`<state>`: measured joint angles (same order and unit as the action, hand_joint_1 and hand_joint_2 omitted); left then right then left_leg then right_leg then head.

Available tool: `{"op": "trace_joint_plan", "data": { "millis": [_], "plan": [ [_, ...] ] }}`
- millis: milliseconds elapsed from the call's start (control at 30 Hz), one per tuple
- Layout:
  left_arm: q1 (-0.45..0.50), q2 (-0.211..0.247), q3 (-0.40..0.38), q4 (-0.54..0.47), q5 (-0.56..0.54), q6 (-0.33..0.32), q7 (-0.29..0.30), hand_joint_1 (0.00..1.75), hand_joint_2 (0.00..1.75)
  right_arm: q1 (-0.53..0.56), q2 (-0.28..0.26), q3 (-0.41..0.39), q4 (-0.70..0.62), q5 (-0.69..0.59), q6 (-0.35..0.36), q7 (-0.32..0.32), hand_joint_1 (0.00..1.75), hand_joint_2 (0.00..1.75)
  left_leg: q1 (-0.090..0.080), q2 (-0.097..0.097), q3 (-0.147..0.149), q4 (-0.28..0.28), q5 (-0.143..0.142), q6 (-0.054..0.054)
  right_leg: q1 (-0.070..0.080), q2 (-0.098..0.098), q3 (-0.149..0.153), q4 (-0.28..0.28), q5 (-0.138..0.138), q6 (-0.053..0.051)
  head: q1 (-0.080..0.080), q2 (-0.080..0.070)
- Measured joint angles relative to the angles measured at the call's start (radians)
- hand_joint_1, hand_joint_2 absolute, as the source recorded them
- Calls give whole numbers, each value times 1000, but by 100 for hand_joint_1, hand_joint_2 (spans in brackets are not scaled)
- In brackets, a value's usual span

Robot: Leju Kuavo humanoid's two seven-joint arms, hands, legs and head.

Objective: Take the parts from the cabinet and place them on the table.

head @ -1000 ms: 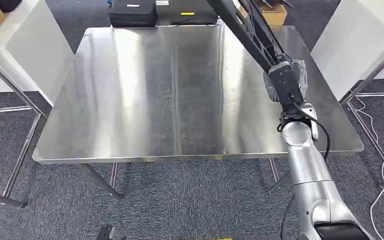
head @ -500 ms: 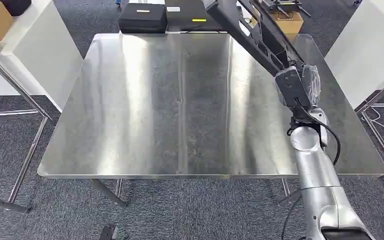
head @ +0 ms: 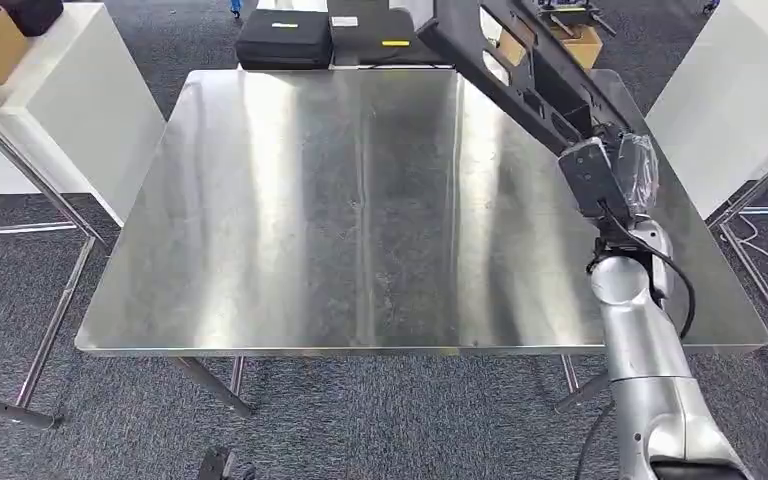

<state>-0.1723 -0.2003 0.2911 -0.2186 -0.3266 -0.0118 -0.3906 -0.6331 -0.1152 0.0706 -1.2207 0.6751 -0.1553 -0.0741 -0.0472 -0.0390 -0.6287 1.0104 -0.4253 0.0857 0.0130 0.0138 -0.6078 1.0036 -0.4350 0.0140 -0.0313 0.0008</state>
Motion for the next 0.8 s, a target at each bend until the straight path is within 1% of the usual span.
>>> {"op": "trace_joint_plan", "data": {
  "millis": [167,433,600,800],
  "plan": [
    [0,1,0,0,1,-8,-9,0,175,-16,-20,-5,53,75,-25,25,175,175,0,0,0,0,0,0,0,0,1,0,0,0,0,0],
    [0,5,0,0,-9,-14,-14,0,175,-60,-52,-23,295,307,-108,97,175,175,-1,0,0,0,0,0,-1,0,1,0,0,0,0,0],
    [0,8,0,0,-11,-16,-14,0,175,-61,-60,-25,378,324,-112,99,175,175,-1,0,0,0,0,1,-1,0,1,0,0,0,0,0],
    [0,9,0,0,-11,-16,-14,0,175,-70,-62,-25,414,324,-113,99,175,175,-1,0,0,0,0,1,-1,0,1,0,0,0,0,0]
  ]
}}
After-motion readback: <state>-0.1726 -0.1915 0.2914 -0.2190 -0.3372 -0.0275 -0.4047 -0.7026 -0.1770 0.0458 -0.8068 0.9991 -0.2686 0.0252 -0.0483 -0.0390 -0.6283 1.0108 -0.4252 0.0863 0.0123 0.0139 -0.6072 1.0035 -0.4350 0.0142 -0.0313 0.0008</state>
